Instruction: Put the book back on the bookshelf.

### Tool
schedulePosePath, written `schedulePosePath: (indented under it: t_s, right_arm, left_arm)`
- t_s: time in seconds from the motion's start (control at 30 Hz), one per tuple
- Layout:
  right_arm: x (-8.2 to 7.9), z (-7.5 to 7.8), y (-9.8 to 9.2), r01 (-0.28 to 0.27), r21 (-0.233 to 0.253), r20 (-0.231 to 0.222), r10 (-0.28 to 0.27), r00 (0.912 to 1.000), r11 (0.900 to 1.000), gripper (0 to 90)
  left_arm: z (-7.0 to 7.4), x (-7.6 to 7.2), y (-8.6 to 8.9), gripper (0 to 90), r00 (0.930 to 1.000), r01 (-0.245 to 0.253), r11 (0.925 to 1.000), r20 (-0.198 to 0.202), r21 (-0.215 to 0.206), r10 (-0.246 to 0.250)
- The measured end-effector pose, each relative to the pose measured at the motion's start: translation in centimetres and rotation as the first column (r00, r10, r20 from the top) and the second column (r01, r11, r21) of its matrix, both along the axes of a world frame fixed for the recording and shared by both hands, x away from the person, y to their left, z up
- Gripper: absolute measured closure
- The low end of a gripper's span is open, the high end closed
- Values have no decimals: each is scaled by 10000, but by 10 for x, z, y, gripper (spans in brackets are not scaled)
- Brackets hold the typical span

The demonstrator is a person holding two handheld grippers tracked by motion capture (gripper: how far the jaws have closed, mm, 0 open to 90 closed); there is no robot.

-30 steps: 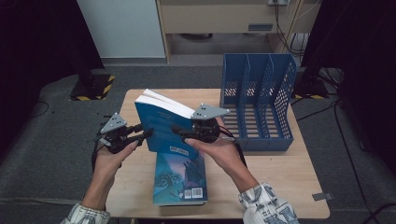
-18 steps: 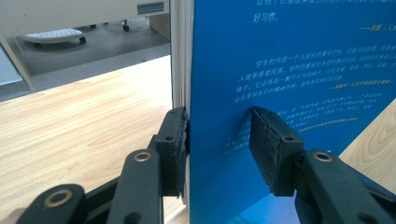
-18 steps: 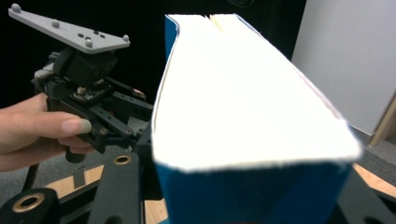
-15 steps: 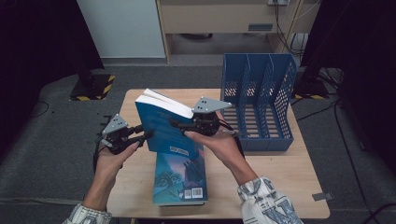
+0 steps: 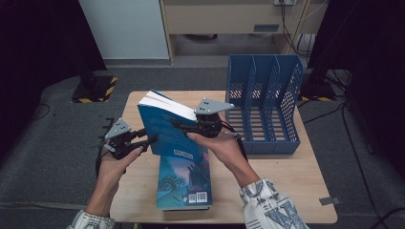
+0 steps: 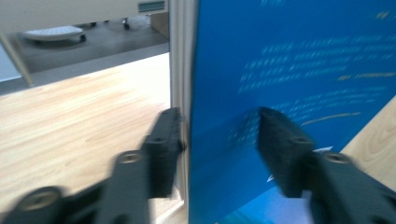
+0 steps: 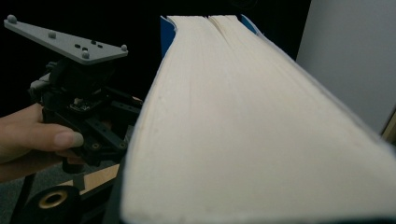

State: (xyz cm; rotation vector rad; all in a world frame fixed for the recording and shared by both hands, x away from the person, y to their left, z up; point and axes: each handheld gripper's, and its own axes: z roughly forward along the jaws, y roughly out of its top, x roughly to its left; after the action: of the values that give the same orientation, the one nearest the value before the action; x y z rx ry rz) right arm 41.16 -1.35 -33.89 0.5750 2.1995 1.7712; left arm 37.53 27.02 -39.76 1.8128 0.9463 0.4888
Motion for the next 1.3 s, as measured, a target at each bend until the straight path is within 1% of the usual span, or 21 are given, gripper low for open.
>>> schedulePosePath:
  t_s: [0.03, 0.07, 0.1, 0.13, 0.2, 0.27, 0.33, 0.4, 0.43, 0.5, 0.53, 0.6, 0.67, 0.83, 0.93, 1.03, 1.1, 1.17, 1.2, 1.27, 1.3]
  right_arm:
    - [0, 0, 0, -1, -20, 15, 1, 10000, 10000, 585]
    - [0, 0, -1, 36, -6, -13, -36, 10000, 10000, 590]
    - [0, 0, -1, 72, -14, -1, -72, 10000, 10000, 594]
    - [0, 1, -1, 109, -13, -22, -109, 9999, 9999, 598]
    - [1, 1, -1, 187, -24, -46, -187, 9998, 9998, 601]
    - [3, 1, -1, 286, 31, -142, -286, 9995, 9996, 603]
    - [4, 1, -1, 386, 61, -227, -384, 9990, 9992, 604]
    - [5, 2, 0, 540, 69, -336, -537, 9980, 9985, 605]
    - [6, 2, 0, 603, 74, -382, -599, 9975, 9982, 605]
    - [7, 3, 1, 792, 140, -504, -784, 9956, 9968, 607]
    - [8, 3, 1, 843, 143, -537, -834, 9951, 9963, 607]
    - [10, 3, 1, 942, 205, -696, -926, 9933, 9953, 607]
    - [12, 4, 0, 1017, 270, -866, -990, 9913, 9945, 607]
    - [16, 4, -3, 1415, 570, -1542, -1313, 9793, 9883, 608]
    - [17, 5, -4, 1671, 665, -1838, -1525, 9711, 9837, 608]
    - [18, 7, -4, 1801, 745, -2114, -1610, 9641, 9808, 608]
    - [18, 8, -5, 1871, 784, -2199, -1661, 9613, 9792, 608]
    - [17, 10, -5, 1917, 775, -2230, -1704, 9598, 9784, 608]
    - [17, 11, -5, 1959, 753, -2225, -1750, 9591, 9777, 608]
    - [17, 14, -7, 2025, 745, -2328, -1804, 9557, 9765, 609]
    - [18, 15, -8, 2061, 719, -2305, -1848, 9554, 9759, 609]
  left_arm:
    - [-3, -1, 0, 421, 9998, -184, 9998, 14, 12, 184]
    - [-8, -3, 2, 402, 9995, -305, 9995, 42, 46, 305]
    - [-15, -5, 5, 390, 9986, -530, 9985, 1, -98, 530]
    - [-22, -7, 8, 356, 9973, -735, 9972, -72, -107, 734]
    - [-37, -7, 13, 305, 9924, -1214, 9925, -209, 136, 1216]
    - [-51, -5, 20, 240, 9848, -1623, 9843, -520, 686, 1660]
    - [-65, -4, 28, 203, 9754, -1986, 9767, -808, 808, 2050]
    - [-77, -2, 36, 171, 9670, -2186, 9710, -1118, 967, 2289]
    - [-83, -1, 40, 152, 9604, -2321, 9681, -1357, 941, 2434]
    - [-91, 0, 43, 104, 9525, -2390, 9663, -1706, 953, 2524]
    - [-94, 1, 44, 87, 9493, -2406, 9649, -1815, 1056, 2566]
    - [-98, 2, 45, 78, 9441, -2448, 9614, -1950, 1259, 2659]
    - [-100, 4, 46, 78, 9386, -2562, 9578, -2034, 1301, 2787]
    - [-103, 5, 50, 78, 9325, -2659, 9552, -2166, 1299, 2891]
    - [-104, 5, 53, 79, 9273, -2783, 9523, -2234, 1249, 3003]
    - [-106, 5, 52, 82, 9256, -2780, 9513, -2279, 1330, 3023]
    - [-107, 6, 51, 81, 9254, -2760, 9506, -2281, 1419, 3027]
    - [-110, 8, 51, 81, 9243, -2732, 9480, -2286, 1633, 3057]
    - [-111, 9, 51, 80, 9219, -2739, 9454, -2318, 1767, 3104]
    - [-112, 9, 52, 80, 9175, -2787, 9433, -2403, 1803, 3170]
    - [-113, 9, 52, 80, 9171, -2784, 9435, -2420, 1795, 3167]
